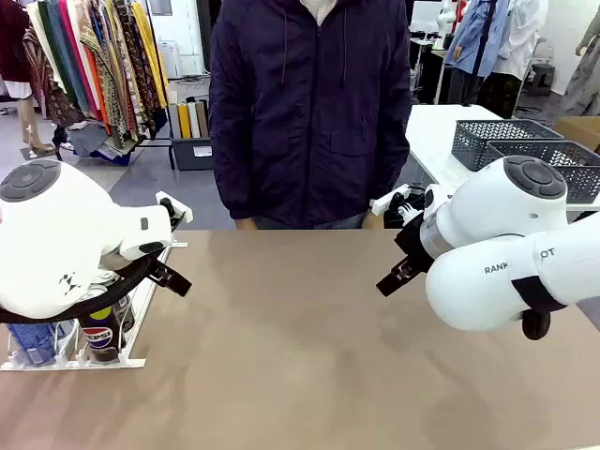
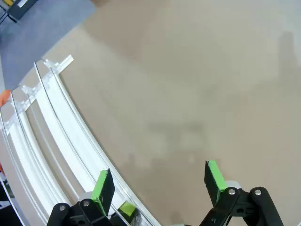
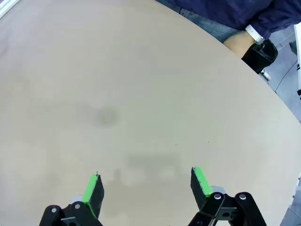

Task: Retrieve and store the cans from the dispenser.
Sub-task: Pick up one can from the Automatic Can Dispenser and place it in the middle of the table.

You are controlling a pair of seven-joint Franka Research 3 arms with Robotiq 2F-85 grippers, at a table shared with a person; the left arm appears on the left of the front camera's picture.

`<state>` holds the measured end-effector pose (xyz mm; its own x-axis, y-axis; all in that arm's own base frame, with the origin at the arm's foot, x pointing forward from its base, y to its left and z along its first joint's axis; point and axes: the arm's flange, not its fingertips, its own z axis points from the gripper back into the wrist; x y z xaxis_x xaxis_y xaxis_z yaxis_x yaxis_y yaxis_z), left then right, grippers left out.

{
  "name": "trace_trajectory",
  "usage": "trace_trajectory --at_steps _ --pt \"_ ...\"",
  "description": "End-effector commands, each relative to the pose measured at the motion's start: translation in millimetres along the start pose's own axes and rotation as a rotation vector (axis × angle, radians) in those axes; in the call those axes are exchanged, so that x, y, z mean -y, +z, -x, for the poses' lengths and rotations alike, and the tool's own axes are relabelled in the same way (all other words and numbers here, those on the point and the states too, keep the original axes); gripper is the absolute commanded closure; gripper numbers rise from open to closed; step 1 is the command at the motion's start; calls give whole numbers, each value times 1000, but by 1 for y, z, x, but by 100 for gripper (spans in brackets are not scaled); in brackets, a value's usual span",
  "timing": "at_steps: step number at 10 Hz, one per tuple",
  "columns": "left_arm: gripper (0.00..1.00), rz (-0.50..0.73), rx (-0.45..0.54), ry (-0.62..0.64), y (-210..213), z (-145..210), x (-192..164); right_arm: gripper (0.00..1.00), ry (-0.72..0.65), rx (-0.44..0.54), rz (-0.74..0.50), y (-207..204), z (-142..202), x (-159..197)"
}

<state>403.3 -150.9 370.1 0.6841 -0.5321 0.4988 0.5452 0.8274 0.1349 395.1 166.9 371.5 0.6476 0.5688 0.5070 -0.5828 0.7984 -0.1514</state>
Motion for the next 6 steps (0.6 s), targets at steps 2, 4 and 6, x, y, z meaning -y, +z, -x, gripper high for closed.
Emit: trace_trajectory --at_steps 2,4,6 --pt "0 0 0 0 0 0 0 0 0 0 0 0 0 0" --pt "0 0 0 0 0 0 0 0 0 0 0 0 0 0" --pt "0 0 0 0 0 0 0 0 0 0 0 0 0 0"
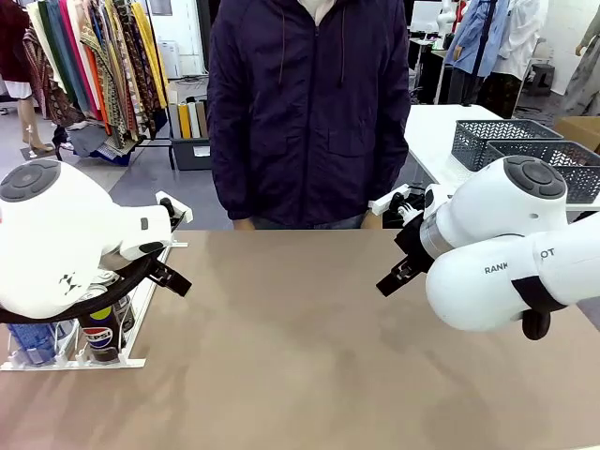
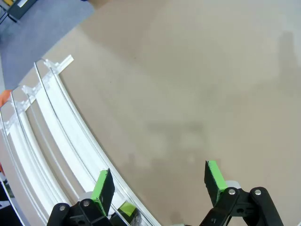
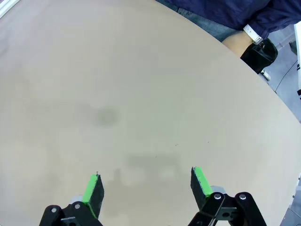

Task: Retrieve and store the cans from the dispenser.
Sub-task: Pick up one can from the Automatic Can Dispenser and place it in the middle of the table.

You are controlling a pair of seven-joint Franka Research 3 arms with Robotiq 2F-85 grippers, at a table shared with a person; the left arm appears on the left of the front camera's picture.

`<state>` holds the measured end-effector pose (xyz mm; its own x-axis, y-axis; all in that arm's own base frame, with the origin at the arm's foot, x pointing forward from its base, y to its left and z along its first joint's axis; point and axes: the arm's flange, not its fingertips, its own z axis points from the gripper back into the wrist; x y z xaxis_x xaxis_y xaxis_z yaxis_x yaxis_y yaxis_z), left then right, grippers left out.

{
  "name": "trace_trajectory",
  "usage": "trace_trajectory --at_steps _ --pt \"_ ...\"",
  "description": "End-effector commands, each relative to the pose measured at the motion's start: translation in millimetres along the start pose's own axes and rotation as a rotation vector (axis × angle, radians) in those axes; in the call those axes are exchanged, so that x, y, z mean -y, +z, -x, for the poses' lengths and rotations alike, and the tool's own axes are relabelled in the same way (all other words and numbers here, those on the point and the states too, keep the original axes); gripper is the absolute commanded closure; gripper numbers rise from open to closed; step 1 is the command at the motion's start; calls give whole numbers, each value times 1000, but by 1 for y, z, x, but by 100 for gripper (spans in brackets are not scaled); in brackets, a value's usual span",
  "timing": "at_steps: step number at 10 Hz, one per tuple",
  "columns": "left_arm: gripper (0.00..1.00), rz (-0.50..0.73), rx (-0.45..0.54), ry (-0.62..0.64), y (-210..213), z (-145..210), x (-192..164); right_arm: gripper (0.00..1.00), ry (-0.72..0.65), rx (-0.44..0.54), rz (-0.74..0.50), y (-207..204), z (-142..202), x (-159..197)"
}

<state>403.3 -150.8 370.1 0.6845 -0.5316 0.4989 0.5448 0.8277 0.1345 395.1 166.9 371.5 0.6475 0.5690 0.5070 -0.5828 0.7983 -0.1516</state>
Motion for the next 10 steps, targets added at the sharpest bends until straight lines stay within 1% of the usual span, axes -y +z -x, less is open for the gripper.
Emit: trace_trajectory --at_steps 1,10 --pt "0 0 0 -1 0 0 0 0 0 0 0 0 0 0" --pt "0 0 0 -1 0 0 0 0 0 0 0 0 0 0"
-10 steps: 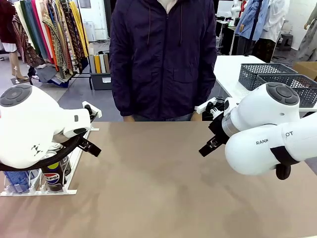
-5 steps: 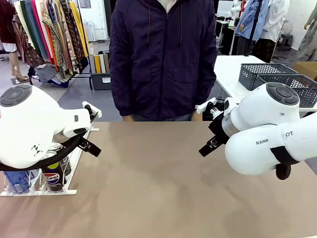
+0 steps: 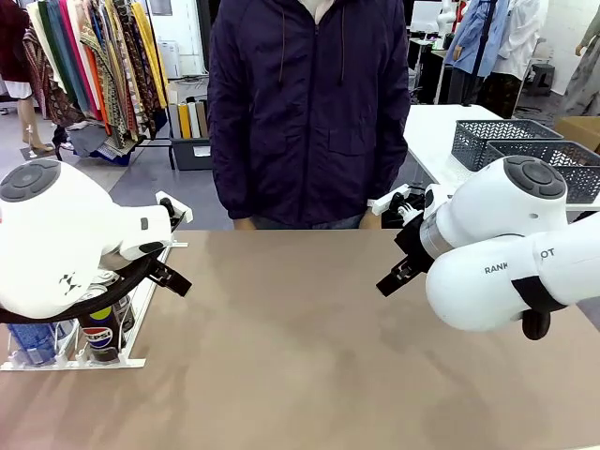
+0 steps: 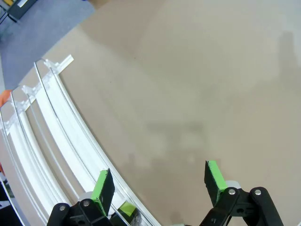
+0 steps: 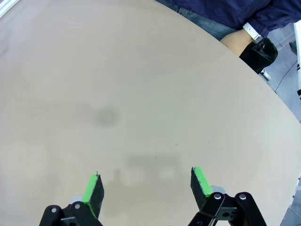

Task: Retrieve and store the cans from the dispenser.
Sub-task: Pick up one can from the Automatic Can Dispenser and place it in the middle of the table.

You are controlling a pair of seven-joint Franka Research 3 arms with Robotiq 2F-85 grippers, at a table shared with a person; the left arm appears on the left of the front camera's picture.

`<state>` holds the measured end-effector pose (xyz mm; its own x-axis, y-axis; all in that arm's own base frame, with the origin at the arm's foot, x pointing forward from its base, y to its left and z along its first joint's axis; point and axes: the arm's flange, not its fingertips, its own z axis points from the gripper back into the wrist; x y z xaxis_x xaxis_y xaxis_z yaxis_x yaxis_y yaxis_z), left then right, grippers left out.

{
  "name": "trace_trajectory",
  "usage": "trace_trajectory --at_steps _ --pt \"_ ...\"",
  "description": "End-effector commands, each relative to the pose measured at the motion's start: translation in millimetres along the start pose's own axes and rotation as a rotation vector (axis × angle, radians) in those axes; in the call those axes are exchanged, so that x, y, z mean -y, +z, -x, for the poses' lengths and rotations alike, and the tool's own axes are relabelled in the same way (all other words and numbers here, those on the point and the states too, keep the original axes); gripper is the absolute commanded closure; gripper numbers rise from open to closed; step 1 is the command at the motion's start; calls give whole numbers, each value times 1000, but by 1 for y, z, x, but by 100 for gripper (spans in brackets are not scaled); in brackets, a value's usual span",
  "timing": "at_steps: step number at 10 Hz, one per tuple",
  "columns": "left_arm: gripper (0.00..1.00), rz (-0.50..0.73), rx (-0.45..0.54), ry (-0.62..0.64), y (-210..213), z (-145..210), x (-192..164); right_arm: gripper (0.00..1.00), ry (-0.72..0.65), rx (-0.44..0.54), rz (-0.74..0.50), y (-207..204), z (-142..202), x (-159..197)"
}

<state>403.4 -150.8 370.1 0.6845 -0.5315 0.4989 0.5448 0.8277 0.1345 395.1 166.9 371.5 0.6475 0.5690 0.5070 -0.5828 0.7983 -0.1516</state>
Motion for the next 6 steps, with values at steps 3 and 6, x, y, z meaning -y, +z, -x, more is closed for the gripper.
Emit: trace_trajectory --at_steps 3,6 --pt "0 131 47 -35 14 0 3 0 -85 -63 -78 9 -2 7" --pt "0 561 50 73 67 0 10 0 -413 -126 -639 37 2 34"
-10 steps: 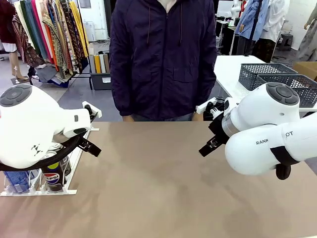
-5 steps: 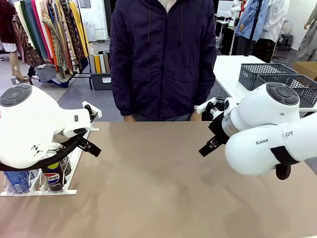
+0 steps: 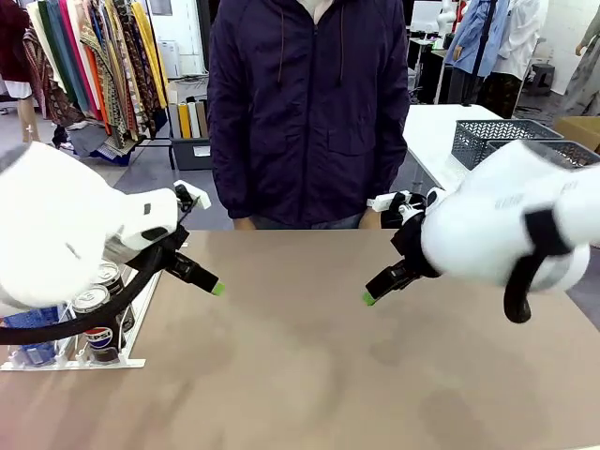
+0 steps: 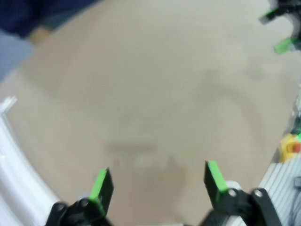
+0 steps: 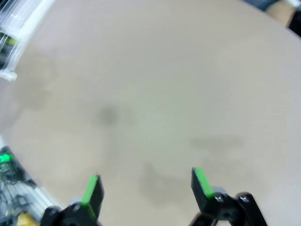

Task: Retrieve and store the cans from the dispenser.
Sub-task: Pick up one can from the Automatic Can Dispenser and place it in the middle of the table.

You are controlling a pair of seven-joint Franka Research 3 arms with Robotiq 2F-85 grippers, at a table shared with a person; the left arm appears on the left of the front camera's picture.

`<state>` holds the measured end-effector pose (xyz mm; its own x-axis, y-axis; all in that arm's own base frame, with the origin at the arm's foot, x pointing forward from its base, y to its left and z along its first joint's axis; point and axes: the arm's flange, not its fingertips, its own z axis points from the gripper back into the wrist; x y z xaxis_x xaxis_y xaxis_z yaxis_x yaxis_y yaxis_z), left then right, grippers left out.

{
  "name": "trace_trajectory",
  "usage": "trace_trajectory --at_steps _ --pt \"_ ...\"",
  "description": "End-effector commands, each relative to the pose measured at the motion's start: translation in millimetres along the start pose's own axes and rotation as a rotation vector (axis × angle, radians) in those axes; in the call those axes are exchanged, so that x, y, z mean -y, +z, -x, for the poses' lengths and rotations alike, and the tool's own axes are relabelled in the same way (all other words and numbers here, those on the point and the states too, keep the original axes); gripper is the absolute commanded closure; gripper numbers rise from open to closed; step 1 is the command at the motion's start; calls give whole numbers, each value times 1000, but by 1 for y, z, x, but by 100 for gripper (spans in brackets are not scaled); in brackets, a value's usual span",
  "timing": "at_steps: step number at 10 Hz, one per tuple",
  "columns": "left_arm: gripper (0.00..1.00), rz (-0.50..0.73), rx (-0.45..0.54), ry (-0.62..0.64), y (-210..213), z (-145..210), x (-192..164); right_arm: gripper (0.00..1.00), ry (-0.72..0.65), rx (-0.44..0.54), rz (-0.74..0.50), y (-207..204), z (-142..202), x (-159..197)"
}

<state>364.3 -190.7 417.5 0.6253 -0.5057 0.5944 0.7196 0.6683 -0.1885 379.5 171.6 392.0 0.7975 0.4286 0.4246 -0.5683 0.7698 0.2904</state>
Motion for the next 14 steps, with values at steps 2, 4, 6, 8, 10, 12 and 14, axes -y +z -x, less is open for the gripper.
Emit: trace_trajectory --at_steps 2,4,6,8,10,12,14 --pt "0 389 13 237 92 30 -38 0 -286 84 -583 86 18 58" --pt "0 536 217 315 172 79 -70 0 -347 330 -680 159 67 72" --pt "0 475 411 447 234 152 -113 0 -447 624 -722 213 135 109" --pt "0 436 566 622 263 221 -144 0 -575 808 -744 227 192 135" --pt "0 448 698 721 272 267 -163 0 -670 903 -727 226 221 152" --pt "0 411 638 726 300 270 -172 0 -688 853 -714 279 206 196" --pt "0 411 638 726 300 270 -172 0 -688 853 -714 279 206 196"
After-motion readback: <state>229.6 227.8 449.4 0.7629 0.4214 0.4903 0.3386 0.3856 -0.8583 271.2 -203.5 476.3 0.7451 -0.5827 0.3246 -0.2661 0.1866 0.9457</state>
